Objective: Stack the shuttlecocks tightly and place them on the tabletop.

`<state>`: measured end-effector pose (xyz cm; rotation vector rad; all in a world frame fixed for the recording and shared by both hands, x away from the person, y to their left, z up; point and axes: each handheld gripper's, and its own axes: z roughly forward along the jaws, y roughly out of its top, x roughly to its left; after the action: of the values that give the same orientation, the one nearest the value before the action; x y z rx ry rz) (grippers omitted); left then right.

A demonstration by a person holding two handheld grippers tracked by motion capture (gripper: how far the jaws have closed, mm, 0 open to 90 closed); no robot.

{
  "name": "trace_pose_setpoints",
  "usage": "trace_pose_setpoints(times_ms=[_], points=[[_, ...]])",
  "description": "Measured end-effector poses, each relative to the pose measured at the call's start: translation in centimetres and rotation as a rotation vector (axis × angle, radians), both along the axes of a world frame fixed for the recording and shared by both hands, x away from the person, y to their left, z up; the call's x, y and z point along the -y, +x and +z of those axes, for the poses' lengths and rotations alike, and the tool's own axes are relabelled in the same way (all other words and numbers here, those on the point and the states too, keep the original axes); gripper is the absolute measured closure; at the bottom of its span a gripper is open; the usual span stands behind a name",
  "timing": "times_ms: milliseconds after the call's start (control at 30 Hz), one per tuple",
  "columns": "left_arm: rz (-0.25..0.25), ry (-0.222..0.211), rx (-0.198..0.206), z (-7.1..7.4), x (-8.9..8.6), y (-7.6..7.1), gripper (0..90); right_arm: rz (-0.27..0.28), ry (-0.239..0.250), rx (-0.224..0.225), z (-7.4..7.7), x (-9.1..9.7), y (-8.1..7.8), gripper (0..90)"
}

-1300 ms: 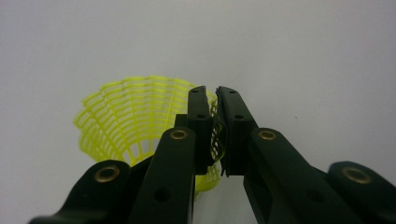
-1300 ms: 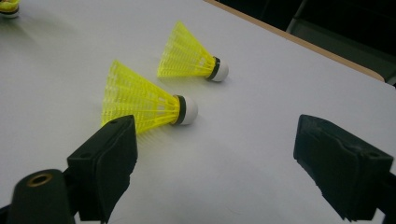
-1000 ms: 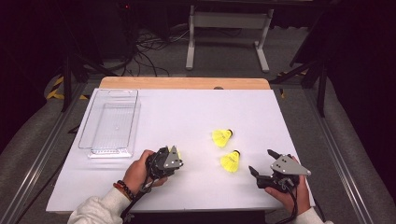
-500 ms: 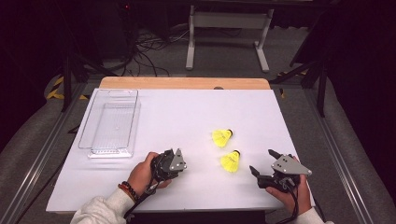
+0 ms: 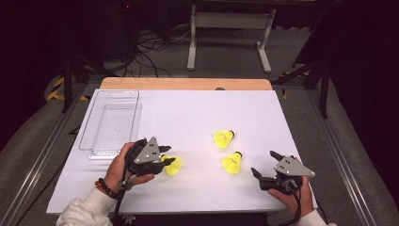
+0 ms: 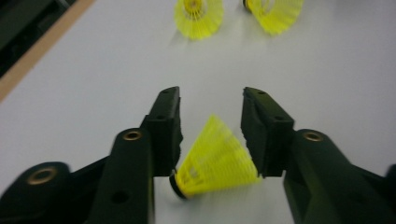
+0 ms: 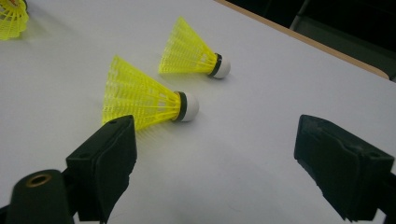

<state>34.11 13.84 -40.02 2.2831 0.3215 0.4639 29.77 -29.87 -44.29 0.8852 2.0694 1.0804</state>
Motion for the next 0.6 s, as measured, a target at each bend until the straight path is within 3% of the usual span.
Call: trace_pose_setpoints(times_ms=[67,100,233,533,600], points=[[-0.003,0.028,-0.026,-0.6,-0.7,0.2,50.9,0.001,-0.002,0.0,0.0,0.0,0.0,14.0],[-0.004,0.072,-0.038,-1.1,-1.0,0.4,45.6,0.005,-0.004,-0.002,0.0,-0.1,0.0,13.9],[-0.033,0.159,-0.087,-2.8,-1.2,1.0,30.0,0.05,0.021,-0.011,0.0,-0.2,0.0,13.7],[-0.056,0.262,-0.105,-4.4,1.0,3.0,28.1,0.073,0.018,-0.039,-0.3,-0.3,0.1,13.6],[-0.06,0.268,-0.111,-4.6,1.4,3.5,28.4,0.078,0.017,-0.045,-0.5,-0.3,0.1,13.6]])
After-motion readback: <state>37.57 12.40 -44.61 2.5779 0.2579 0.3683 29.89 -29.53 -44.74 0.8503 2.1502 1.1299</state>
